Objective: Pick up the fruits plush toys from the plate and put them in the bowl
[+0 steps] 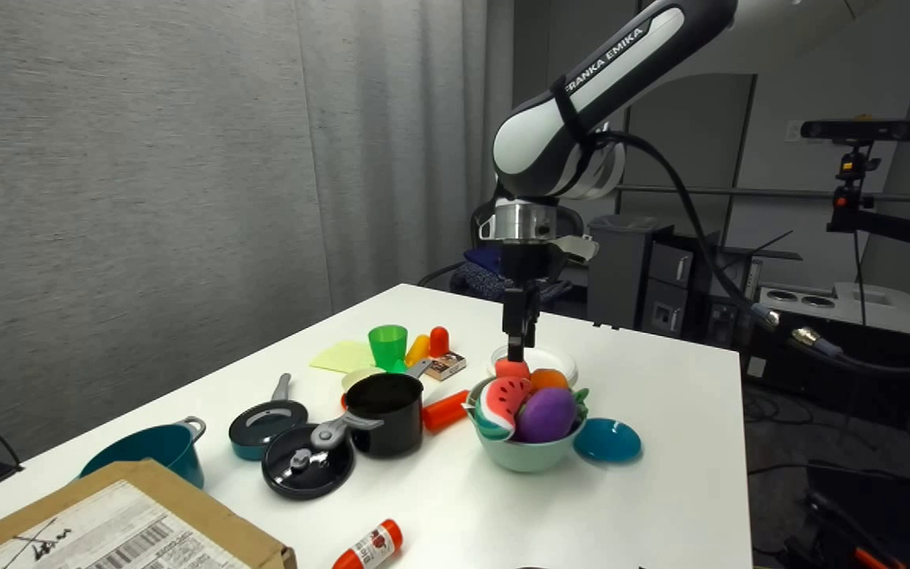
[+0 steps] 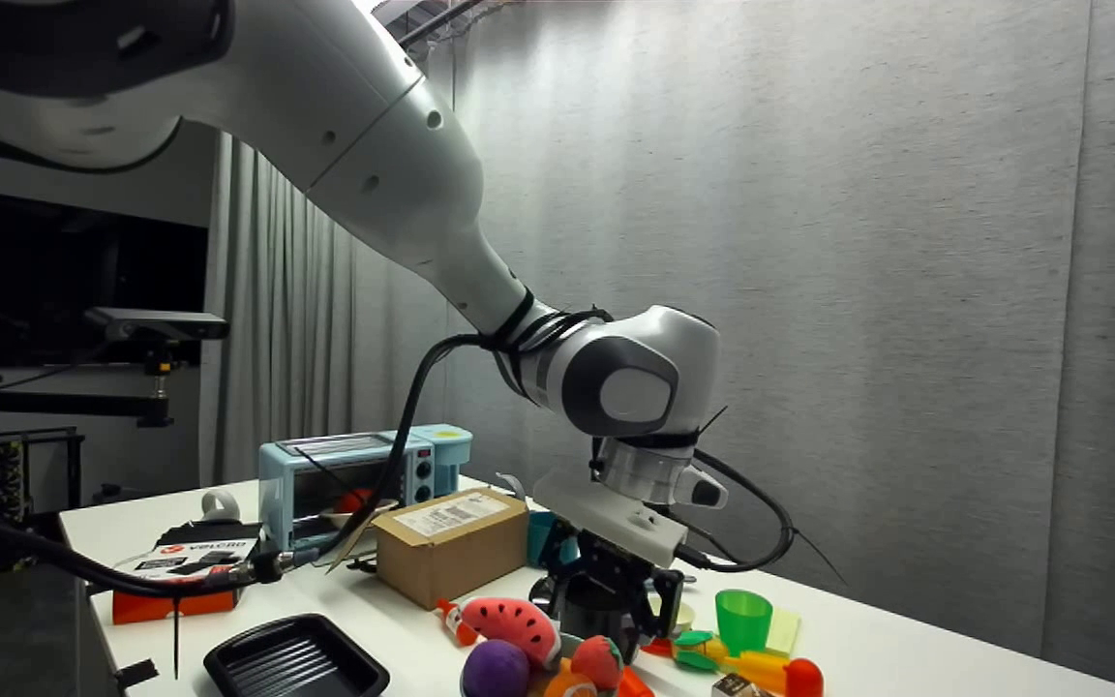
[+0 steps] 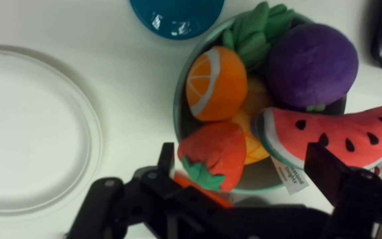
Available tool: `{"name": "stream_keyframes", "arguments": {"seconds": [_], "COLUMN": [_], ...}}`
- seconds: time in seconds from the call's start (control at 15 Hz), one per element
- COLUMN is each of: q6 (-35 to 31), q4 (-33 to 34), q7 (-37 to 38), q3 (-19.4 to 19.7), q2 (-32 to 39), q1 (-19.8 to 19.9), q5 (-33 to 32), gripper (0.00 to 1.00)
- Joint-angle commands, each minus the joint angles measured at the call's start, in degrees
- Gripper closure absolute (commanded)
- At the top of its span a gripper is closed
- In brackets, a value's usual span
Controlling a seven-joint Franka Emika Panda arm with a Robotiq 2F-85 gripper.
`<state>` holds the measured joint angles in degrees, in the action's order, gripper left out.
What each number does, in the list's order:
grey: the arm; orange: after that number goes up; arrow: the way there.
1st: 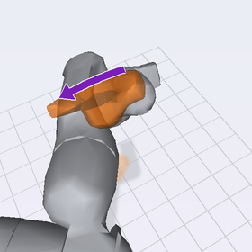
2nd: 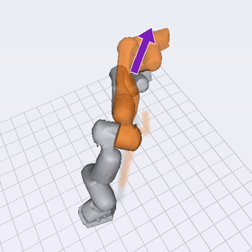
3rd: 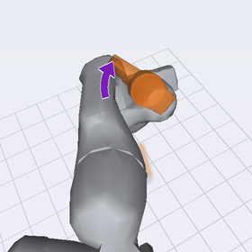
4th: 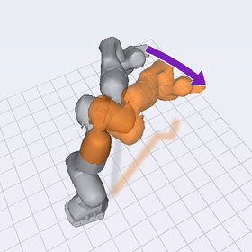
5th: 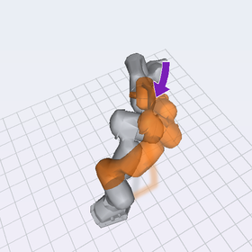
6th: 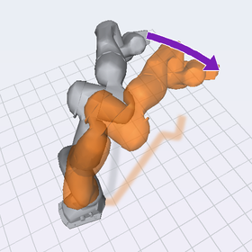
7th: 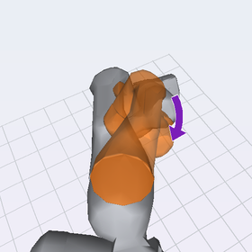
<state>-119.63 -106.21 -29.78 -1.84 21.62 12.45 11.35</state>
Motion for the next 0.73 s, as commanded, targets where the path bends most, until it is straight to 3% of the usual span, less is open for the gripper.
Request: {"name": "stream_keyframes", "arguments": {"seconds": [0.0,0.2,0.4,0.47,0.67], "q6": [-9.3,-18.2,-17.6,-16.8,-16.8], "q4": [-1.1,-2.2,-3.4,-0.3,-1.4], "q7": [2.4,5.8,11.2,7.7,9.9], "q3": [1.5,1.9,3.2,2.0,2.6], "q2": [-3.0,-5.2,-8.6,-4.9,-7.1], "q1": [-1.4,-2.2,-3.3,-2.1,-2.7], "q5": [-2.2,-3.6,-7.6,-4.7,-6.1], "gripper": [0.0,0.0,0.0,0.0,0.0]}}
